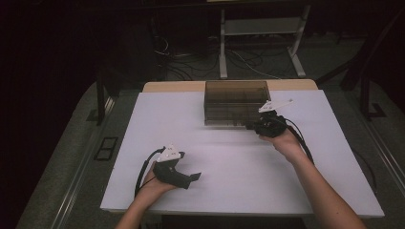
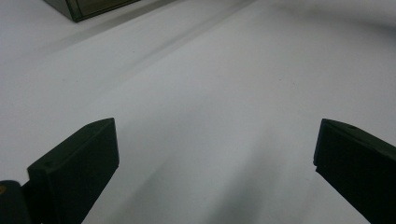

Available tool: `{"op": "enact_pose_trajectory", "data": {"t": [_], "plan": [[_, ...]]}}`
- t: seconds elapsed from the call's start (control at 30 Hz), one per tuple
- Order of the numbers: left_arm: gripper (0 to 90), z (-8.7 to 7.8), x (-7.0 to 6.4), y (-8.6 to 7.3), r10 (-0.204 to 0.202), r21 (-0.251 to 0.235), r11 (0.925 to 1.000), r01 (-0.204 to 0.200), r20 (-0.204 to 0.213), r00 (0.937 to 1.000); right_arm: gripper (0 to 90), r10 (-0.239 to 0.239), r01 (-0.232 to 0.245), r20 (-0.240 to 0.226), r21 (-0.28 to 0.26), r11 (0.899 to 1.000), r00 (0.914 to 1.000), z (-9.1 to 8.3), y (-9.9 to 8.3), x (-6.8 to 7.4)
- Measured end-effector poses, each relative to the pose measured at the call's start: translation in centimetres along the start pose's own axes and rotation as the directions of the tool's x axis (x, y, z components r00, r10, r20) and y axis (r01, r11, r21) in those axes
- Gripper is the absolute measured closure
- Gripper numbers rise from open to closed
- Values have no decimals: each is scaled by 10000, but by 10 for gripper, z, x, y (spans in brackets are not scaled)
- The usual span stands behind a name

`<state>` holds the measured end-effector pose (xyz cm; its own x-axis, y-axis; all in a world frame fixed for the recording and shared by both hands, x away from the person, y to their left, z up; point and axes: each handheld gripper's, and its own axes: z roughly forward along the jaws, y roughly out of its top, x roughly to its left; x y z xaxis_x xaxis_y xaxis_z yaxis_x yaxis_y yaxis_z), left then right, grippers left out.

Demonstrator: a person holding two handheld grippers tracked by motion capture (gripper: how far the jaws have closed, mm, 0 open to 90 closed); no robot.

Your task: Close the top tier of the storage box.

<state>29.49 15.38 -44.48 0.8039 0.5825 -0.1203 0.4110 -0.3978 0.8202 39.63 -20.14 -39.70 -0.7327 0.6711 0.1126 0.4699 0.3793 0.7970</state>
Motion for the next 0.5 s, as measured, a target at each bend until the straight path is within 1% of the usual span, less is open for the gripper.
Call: {"op": "enact_pose_trajectory", "data": {"t": [0.5], "plan": [[0,0,0,0,-30,-25,10000,30,16,10000,888,143,-144,251,56,9999,9996,5,1,-9]]}}
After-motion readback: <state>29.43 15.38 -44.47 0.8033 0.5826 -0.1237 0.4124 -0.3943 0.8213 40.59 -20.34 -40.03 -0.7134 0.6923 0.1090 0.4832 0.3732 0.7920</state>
